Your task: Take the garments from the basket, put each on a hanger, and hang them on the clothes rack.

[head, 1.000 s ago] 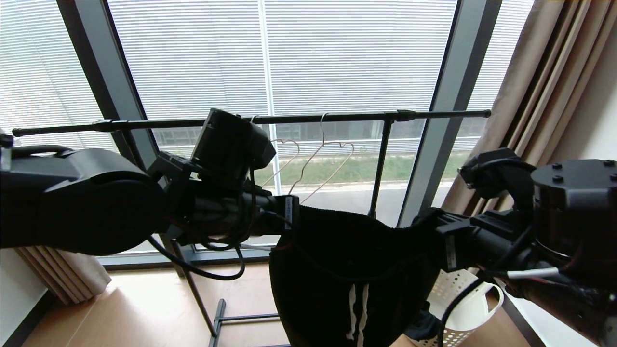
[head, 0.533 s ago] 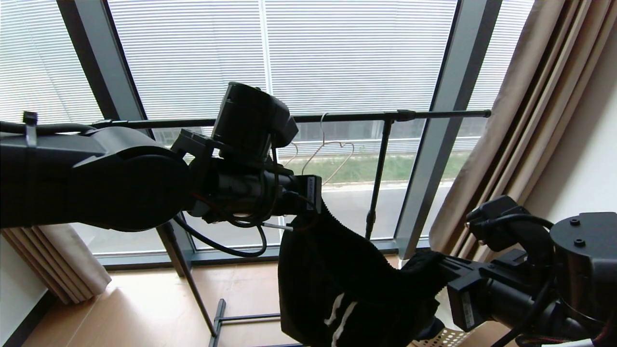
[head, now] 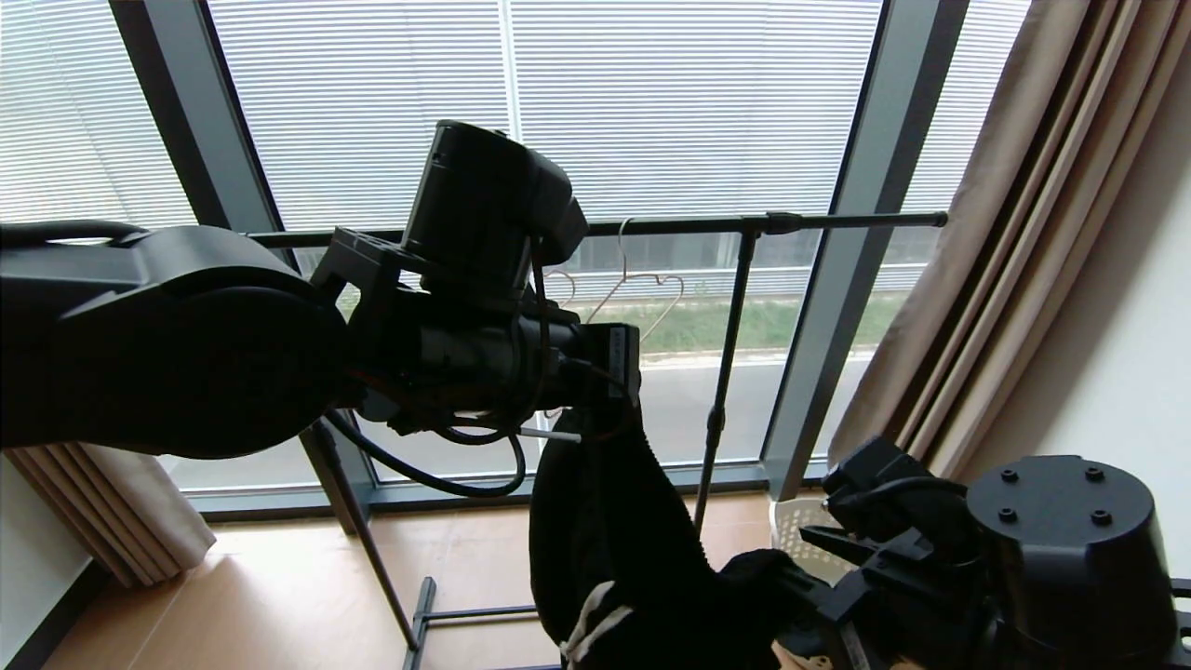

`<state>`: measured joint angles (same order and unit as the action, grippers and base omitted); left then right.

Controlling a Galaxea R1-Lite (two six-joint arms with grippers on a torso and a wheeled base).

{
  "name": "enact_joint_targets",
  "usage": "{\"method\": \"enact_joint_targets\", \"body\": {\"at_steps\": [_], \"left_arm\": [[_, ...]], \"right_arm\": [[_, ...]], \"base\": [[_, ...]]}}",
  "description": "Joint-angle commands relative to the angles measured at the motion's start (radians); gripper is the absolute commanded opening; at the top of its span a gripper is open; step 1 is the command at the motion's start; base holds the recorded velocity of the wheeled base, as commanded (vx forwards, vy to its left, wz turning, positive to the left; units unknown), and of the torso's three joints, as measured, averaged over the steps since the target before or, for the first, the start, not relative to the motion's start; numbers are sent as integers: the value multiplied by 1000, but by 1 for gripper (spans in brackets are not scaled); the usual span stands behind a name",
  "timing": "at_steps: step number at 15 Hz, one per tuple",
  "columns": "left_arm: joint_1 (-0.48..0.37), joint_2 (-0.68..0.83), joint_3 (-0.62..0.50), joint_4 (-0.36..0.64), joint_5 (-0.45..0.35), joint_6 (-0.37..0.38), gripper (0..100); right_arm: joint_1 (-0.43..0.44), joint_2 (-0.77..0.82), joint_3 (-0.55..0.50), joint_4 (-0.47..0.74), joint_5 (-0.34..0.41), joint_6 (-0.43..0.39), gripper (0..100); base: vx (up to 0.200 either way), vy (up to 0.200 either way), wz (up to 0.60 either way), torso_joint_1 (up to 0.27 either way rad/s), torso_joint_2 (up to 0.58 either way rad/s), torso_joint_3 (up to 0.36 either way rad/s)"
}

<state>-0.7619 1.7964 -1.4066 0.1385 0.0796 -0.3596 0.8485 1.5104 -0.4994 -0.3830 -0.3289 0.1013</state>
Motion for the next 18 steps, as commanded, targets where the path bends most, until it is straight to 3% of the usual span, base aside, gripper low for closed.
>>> {"method": "enact_joint_targets", "body": {"at_steps": [1, 2, 5, 7, 14, 18], "left_arm": [[-4, -12, -11, 0, 14, 1, 0], [-2, -12, -17, 0, 23, 2, 0], [13, -11, -38, 0, 46, 4, 0], [13, -11, -38, 0, 60, 4, 0], [19, -23, -14, 0, 91, 2, 0], [61, -15, -20, -2, 147, -1, 0]], "right_arm": [[17, 70, 36, -59, 45, -18, 100], [26, 76, 55, -93, 73, -22, 100], [32, 76, 125, -226, 172, -152, 100], [32, 73, 136, -306, 241, -169, 100], [34, 77, 33, -318, 261, -169, 100], [1, 50, 114, -320, 318, -222, 100]], "base": [[0, 0, 0, 0, 0, 0], [0, 0, 0, 0, 0, 0], [0, 0, 0, 0, 0, 0], [0, 0, 0, 0, 0, 0], [0, 0, 0, 0, 0, 0], [0, 0, 0, 0, 0, 0]]}}
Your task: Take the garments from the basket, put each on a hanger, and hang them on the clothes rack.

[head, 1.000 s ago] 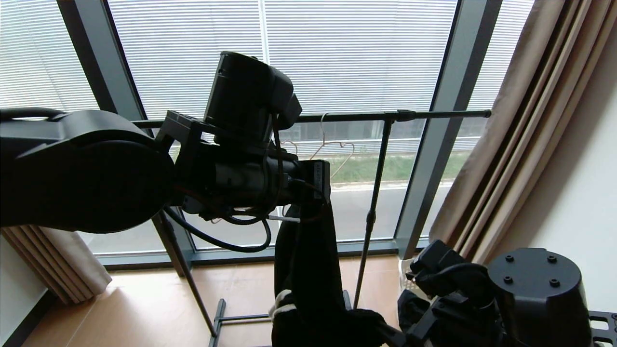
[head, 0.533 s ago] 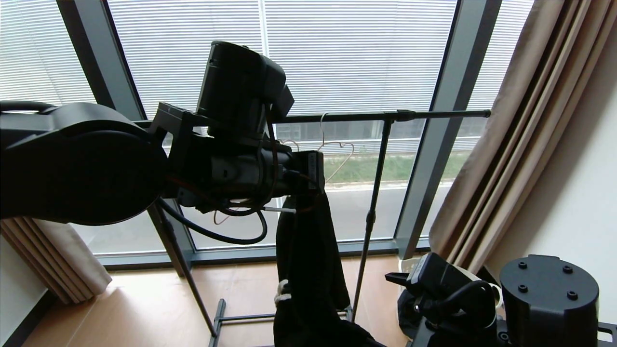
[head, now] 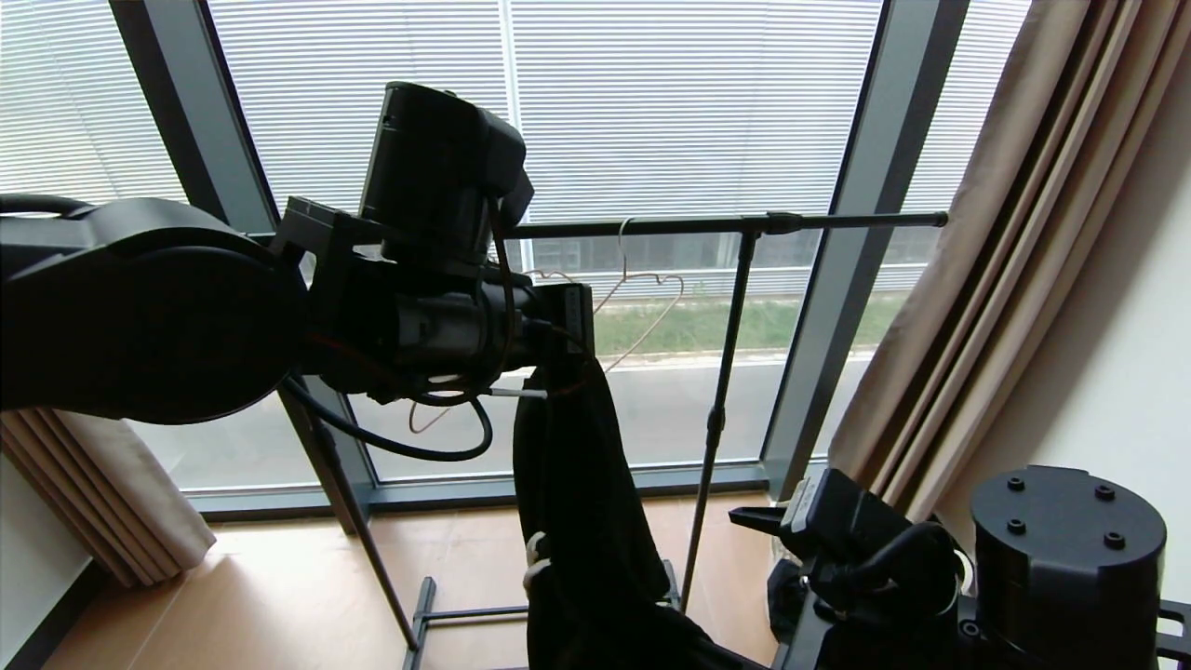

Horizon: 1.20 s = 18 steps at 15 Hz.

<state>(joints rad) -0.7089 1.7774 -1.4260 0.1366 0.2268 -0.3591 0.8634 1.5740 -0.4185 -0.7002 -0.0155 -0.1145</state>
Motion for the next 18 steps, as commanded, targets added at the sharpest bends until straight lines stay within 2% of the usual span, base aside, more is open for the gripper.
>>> {"method": "enact_joint_targets", "body": {"at_steps": [1, 5, 8, 11, 13, 18], "left_arm": [[9, 5, -2, 0, 2, -1, 0], [16, 22, 1, 1, 37, 2, 0], [8, 19, 7, 1, 37, 0, 0], [2, -9, 58, 0, 31, 3, 0], [2, -29, 73, -2, 28, 3, 0], [2, -49, 96, -3, 25, 5, 0]], "right_arm": [[-15, -23, 52, -4, 6, -5, 100], [-69, -81, 69, -45, 49, 1, 100], [-64, -14, -75, -7, 48, -5, 100], [-66, 147, -246, 28, 46, -22, 100], [-83, 235, -318, 30, 46, -28, 100], [-83, 271, -332, 28, 46, -27, 100]], "base": [[0, 0, 0, 0, 0, 0], [0, 0, 0, 0, 0, 0], [0, 0, 0, 0, 0, 0], [0, 0, 0, 0, 0, 0], [0, 0, 0, 0, 0, 0], [0, 0, 0, 0, 0, 0]]}}
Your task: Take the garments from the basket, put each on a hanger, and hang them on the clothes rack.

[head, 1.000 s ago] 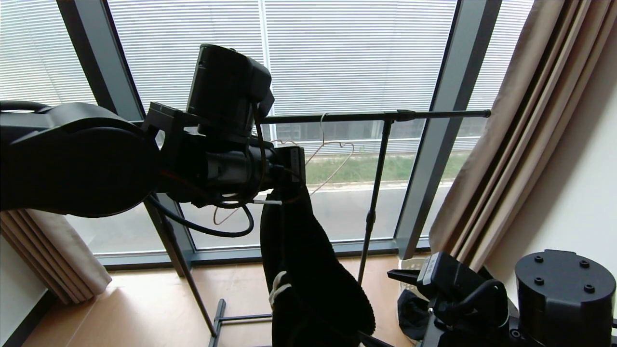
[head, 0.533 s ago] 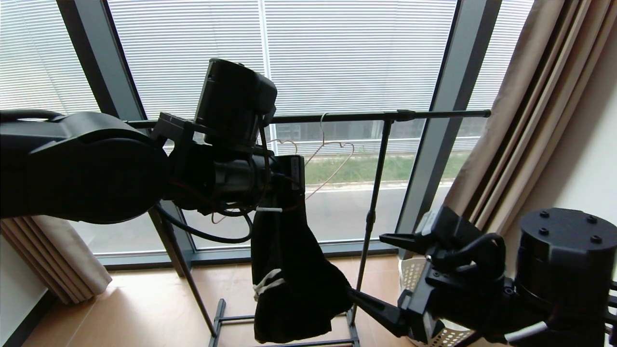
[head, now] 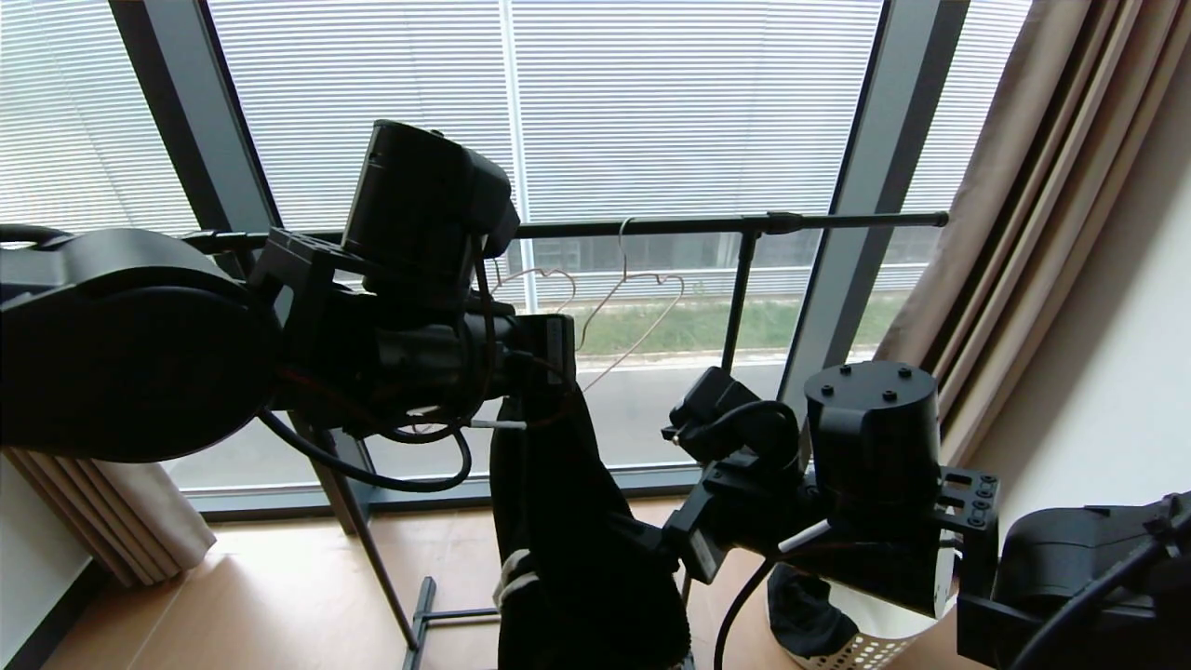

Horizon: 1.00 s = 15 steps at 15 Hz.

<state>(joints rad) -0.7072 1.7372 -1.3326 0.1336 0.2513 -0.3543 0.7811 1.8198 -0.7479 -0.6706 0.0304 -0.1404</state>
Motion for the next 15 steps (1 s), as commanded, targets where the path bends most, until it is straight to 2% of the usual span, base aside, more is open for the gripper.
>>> {"method": "enact_joint_targets", "body": {"at_steps": [1, 5, 9, 12, 13, 15], "left_arm": [[0, -13, 4, 0, 0, -2, 0], [5, -22, 18, 0, -15, 0, 0], [5, -36, 32, 1, -35, 0, 0], [5, -47, 47, 1, -53, 3, 0], [6, -47, 50, 1, -53, 3, 0], [6, -48, 65, 4, -53, 6, 0]], "right_arm": [[0, 29, 15, 0, -1, -1, 100], [-31, 116, 68, -20, 0, 7, 100], [-46, 200, 76, -90, 3, 10, 100], [-48, 196, 71, -99, 3, 22, 100], [-51, 188, 70, -99, 2, 42, 0], [-68, 150, 76, -98, 2, 68, 0]], "base": [[0, 0, 0, 0, 0, 0], [0, 0, 0, 0, 0, 0], [0, 0, 0, 0, 0, 0], [0, 0, 0, 0, 0, 0], [0, 0, 0, 0, 0, 0], [0, 0, 0, 0, 0, 0]]}}
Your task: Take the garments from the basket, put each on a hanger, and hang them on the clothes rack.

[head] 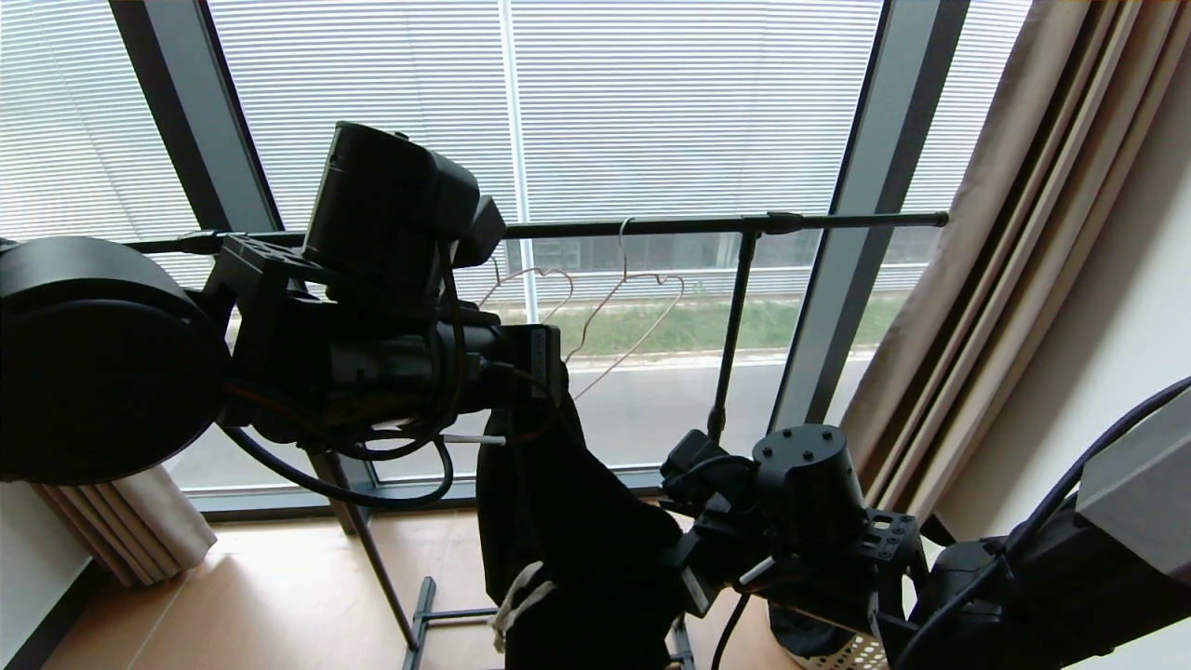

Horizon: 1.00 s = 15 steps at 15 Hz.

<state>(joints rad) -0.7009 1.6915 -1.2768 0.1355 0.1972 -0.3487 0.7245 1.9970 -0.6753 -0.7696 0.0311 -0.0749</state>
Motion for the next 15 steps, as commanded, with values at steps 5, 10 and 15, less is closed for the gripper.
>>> {"method": "enact_joint_targets", "body": {"at_steps": [5, 10, 15], "left_arm": [[-3, -41, 125, -7, -19, 48, 0], [-29, -124, 292, -39, -65, 148, 100], [-12, -245, 447, -36, -125, 228, 100]], "right_arm": [[-89, -121, -13, 10, -5, 133, 0], [-126, -152, -23, 12, -5, 210, 0], [-146, -196, -33, 15, -5, 211, 0]], "base": [[0, 0, 0, 0, 0, 0], [0, 0, 0, 0, 0, 0], [0, 0, 0, 0, 0, 0]]}}
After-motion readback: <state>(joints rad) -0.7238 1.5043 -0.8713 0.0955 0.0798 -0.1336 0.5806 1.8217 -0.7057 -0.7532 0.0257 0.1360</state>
